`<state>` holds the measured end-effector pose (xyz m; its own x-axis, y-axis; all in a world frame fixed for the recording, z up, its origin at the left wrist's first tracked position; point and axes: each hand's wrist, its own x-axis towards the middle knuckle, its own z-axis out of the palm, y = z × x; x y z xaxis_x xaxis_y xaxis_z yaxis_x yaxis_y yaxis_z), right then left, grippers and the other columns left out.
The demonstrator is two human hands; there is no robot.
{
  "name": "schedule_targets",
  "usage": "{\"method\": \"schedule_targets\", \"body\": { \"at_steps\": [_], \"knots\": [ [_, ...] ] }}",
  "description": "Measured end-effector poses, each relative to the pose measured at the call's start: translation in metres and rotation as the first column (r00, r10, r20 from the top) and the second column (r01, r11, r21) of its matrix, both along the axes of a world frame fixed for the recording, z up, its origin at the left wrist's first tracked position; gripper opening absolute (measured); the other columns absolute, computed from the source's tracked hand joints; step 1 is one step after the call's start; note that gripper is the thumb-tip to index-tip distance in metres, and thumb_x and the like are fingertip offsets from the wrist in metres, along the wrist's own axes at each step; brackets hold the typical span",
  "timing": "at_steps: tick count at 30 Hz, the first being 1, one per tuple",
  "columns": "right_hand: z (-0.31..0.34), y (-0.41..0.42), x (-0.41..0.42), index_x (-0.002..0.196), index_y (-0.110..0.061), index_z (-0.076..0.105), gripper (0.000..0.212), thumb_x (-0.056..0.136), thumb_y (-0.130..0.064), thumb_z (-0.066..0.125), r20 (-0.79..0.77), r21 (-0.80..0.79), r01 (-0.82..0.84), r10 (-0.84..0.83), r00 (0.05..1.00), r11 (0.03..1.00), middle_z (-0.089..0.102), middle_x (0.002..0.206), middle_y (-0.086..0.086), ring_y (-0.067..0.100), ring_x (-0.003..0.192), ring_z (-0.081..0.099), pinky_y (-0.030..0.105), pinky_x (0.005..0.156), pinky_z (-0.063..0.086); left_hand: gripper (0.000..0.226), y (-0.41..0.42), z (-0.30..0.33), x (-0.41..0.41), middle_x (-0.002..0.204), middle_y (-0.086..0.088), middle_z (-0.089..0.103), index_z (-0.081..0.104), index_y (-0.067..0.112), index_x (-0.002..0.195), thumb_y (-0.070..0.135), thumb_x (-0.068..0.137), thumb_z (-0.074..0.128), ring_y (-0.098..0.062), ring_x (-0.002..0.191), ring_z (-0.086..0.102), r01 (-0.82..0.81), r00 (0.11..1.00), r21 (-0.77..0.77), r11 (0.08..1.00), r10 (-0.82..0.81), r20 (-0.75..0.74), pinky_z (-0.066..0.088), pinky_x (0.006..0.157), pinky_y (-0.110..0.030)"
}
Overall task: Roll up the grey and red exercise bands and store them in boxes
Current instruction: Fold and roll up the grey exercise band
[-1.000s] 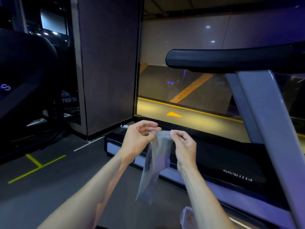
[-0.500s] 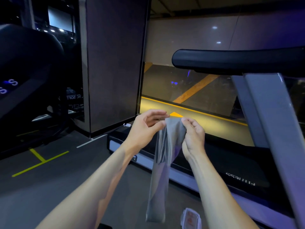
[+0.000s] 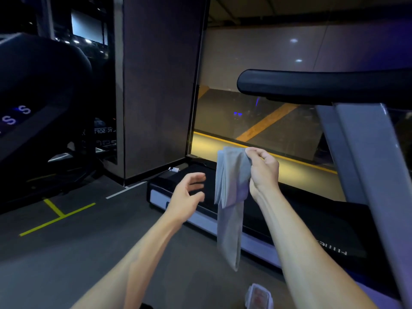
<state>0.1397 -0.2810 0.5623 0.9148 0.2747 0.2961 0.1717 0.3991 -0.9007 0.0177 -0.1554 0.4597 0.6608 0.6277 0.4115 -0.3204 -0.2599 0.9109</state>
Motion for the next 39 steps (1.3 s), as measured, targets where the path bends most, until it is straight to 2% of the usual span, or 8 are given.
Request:
{"method": "schedule_targets", "body": {
  "at_steps": [7, 10, 17, 22, 26, 28, 31, 39],
  "knots": [
    [0.011, 0.009, -0.004, 0.082, -0.016, 0.072, 0.011, 0.093, -0.015, 0.070, 0.001, -0.001, 0.025, -0.025, 1.000, 1.000, 0.070, 0.089, 0.003, 0.017, 0.091, 0.062, 0.035, 0.087, 0.055, 0.091, 0.015, -0.018, 0.009, 0.133, 0.006, 0.061, 0.047, 0.025, 0.145, 0.023, 0.061, 0.082, -0.015, 0.110, 0.064, 0.201, 0.933, 0.019, 0.979, -0.185, -0.310, 0.054, 0.082, -0.024],
    [0.021, 0.012, -0.008, 0.082, -0.017, 0.073, 0.011, 0.093, -0.015, 0.070, 0.006, -0.003, -0.005, 0.005, 1.000, 1.000, 0.070, 0.092, 0.004, 0.016, 0.092, 0.062, 0.036, 0.088, 0.055, 0.069, 0.014, -0.030, 0.008, 0.126, 0.004, 0.067, 0.054, 0.021, 0.140, 0.018, 0.078, 0.085, -0.006, 0.087, 0.068, 0.234, 0.904, 0.098, 0.967, -0.179, -0.387, 0.052, 0.078, -0.019],
    [0.035, 0.017, -0.016, 0.082, -0.015, 0.071, 0.012, 0.093, -0.011, 0.069, -0.011, 0.013, -0.106, 0.106, 0.994, 0.994, 0.069, 0.087, 0.003, 0.015, 0.086, 0.063, 0.033, 0.082, 0.056, 0.014, 0.010, -0.034, -0.002, 0.090, -0.013, 0.076, 0.074, 0.013, 0.100, 0.012, 0.087, 0.079, -0.011, 0.067, 0.064, 0.208, 0.945, 0.124, 0.970, -0.166, -0.282, 0.051, 0.060, -0.026],
    [0.039, 0.018, -0.023, 0.086, -0.012, 0.070, 0.010, 0.095, -0.010, 0.067, -0.050, 0.048, -0.163, 0.165, 0.985, 0.985, 0.068, 0.083, 0.002, 0.013, 0.081, 0.064, 0.031, 0.078, 0.056, 0.038, 0.011, -0.038, -0.010, 0.096, 0.008, 0.073, 0.066, 0.030, 0.107, 0.025, 0.077, 0.089, -0.003, 0.066, 0.062, 0.112, 0.965, 0.152, 0.982, -0.071, -0.252, 0.050, 0.061, -0.020],
    [0.040, 0.020, -0.028, 0.085, -0.011, 0.069, 0.011, 0.096, -0.010, 0.067, -0.055, 0.057, -0.188, 0.191, 0.980, 0.980, 0.068, 0.082, 0.002, 0.012, 0.078, 0.064, 0.026, 0.070, 0.056, 0.020, 0.014, -0.049, -0.013, 0.079, 0.010, 0.068, 0.070, 0.035, 0.087, 0.022, 0.082, 0.085, -0.001, 0.063, 0.060, 0.060, 0.980, 0.197, 0.978, -0.021, -0.197, 0.048, 0.059, -0.020],
    [0.040, 0.021, -0.030, 0.086, -0.011, 0.069, 0.010, 0.096, -0.010, 0.067, -0.059, 0.052, -0.196, 0.199, 0.978, 0.979, 0.068, 0.080, 0.002, 0.012, 0.076, 0.064, 0.024, 0.064, 0.055, 0.026, 0.015, -0.051, -0.013, 0.072, 0.007, 0.065, 0.070, 0.036, 0.098, 0.021, 0.083, 0.084, -0.009, 0.057, 0.059, 0.076, 0.981, 0.148, 0.986, -0.048, -0.188, 0.048, 0.054, -0.024],
    [0.039, 0.020, -0.031, 0.089, -0.011, 0.069, 0.008, 0.096, -0.012, 0.067, -0.069, 0.047, -0.210, 0.213, 0.975, 0.977, 0.067, 0.081, 0.002, 0.012, 0.077, 0.064, 0.024, 0.063, 0.054, 0.045, 0.018, -0.050, -0.012, 0.074, 0.002, 0.066, 0.059, 0.026, 0.119, 0.018, 0.082, 0.085, -0.019, 0.057, 0.063, 0.060, 0.980, 0.059, 0.996, -0.048, -0.192, 0.050, 0.053, -0.030],
    [0.037, 0.022, -0.033, 0.088, -0.011, 0.069, 0.009, 0.096, -0.011, 0.067, -0.082, 0.058, -0.247, 0.252, 0.964, 0.967, 0.067, 0.083, 0.004, 0.015, 0.082, 0.064, 0.030, 0.073, 0.055, 0.016, 0.010, -0.060, -0.010, 0.072, -0.006, 0.067, 0.068, 0.002, 0.084, 0.012, 0.086, 0.080, -0.012, 0.065, 0.057, 0.119, 0.983, 0.052, 0.992, -0.110, -0.146, 0.048, 0.059, -0.021]
  ]
}}
